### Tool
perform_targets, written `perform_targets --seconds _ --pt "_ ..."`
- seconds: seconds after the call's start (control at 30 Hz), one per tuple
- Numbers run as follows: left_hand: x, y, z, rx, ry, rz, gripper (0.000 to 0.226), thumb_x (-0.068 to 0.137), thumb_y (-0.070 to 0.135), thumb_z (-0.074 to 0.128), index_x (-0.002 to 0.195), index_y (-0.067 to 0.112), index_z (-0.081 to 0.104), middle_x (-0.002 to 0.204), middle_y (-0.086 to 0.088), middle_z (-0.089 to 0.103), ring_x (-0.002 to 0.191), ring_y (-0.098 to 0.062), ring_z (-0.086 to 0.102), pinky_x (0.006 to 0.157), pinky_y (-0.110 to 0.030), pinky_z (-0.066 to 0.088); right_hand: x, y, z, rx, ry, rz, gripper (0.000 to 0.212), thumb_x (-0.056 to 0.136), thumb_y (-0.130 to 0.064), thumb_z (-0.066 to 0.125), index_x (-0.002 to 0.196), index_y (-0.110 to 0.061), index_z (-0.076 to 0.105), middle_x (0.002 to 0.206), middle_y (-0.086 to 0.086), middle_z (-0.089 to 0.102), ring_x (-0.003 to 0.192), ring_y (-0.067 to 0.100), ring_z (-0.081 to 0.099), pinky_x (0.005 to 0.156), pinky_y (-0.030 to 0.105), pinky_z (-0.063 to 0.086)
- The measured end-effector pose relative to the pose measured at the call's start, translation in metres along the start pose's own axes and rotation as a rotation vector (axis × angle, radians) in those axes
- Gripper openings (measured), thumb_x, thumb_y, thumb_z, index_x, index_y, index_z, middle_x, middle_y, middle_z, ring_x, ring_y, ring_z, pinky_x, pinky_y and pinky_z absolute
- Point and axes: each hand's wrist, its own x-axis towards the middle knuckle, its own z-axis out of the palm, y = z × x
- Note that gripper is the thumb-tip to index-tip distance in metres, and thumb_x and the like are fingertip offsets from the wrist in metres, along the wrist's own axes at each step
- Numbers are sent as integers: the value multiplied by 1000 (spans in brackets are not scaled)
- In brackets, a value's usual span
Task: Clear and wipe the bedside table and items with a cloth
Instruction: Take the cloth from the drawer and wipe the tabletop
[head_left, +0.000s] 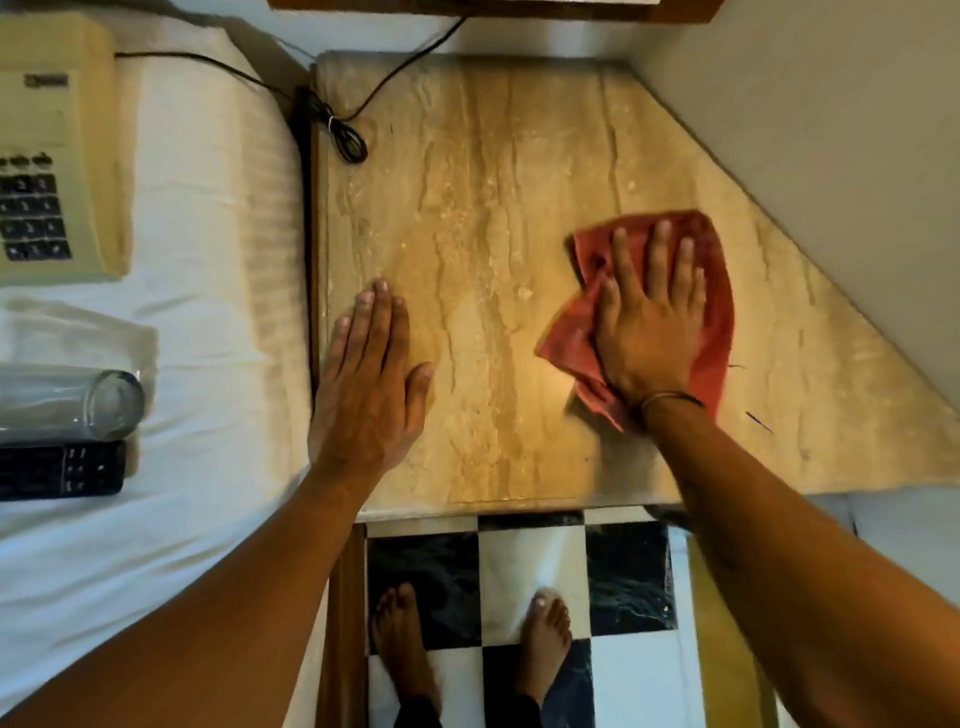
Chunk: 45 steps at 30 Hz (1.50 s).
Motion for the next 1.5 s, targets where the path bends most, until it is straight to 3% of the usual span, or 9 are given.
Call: perform_targets --seconds 0.07,0.23,0.43,0.6,0.8,0.93,1.1,1.3,1.5 --pt "0 1 -4 12 -5 14 73 118 44 27 175 1 13 186 -21 8 174 -33 9 140 -55 21 16 -44 4 61 32 106 63 113 -47 20 173 -29 16 182 13 7 169 39 6 135 59 12" --pt "-2 3 -8 33 -55 38 74 117 44 25 175 0 15 185 -21 9 174 -34 10 139 -56 23 -118 -84 27 55 -67 -297 69 115 -47 28 173 -15 11 183 10 6 170 31 3 137 51 11" --pt "-3 -2 -2 -3 -31 49 78 117 52 21 175 1 14 186 -20 8 174 -33 10 140 -55 22 -82 21 15 -17 -33 78 72 112 -49 22 172 -10 16 181 15 10 169 34 11 135 57 17" --pt "-2 1 -1 9 -46 75 86 113 60 27 176 3 12 186 -20 6 174 -35 9 140 -56 20 -11 4 3 63 97 244 66 112 -47 24 173 -20 19 181 16 12 168 39 11 135 59 14" --pt "-1 15 -8 -13 -46 51 79 112 47 34 176 6 15 185 -23 10 172 -42 14 138 -60 21 -119 32 8 6 -13 -199 62 115 -49 20 173 -25 19 182 8 11 169 32 7 136 52 14" --pt "22 63 -7 -96 -93 4 81 107 42 31 176 4 13 185 -22 11 172 -40 13 139 -59 22 -101 107 -8 -8 -45 133 65 115 -44 20 174 -17 10 182 12 4 169 34 4 136 56 13" --pt "45 97 14 -37 -46 107 79 112 49 21 177 7 2 187 -15 1 175 -30 4 142 -51 13 -10 60 -2 143 148 520 69 112 -46 19 173 -13 13 181 16 8 169 40 4 136 57 5" --pt "46 103 3 -12 -65 83 80 113 48 24 176 4 3 187 -17 1 175 -31 4 142 -52 14 -116 71 9 2 -7 -192 66 116 -46 23 173 -13 13 182 12 7 170 33 4 135 54 16" --pt "46 98 11 -6 -70 97 81 113 50 24 177 5 1 187 -17 0 175 -32 3 142 -51 13 -87 126 0 -55 -26 -41 68 113 -48 21 173 -15 16 182 9 10 170 30 7 136 51 15"
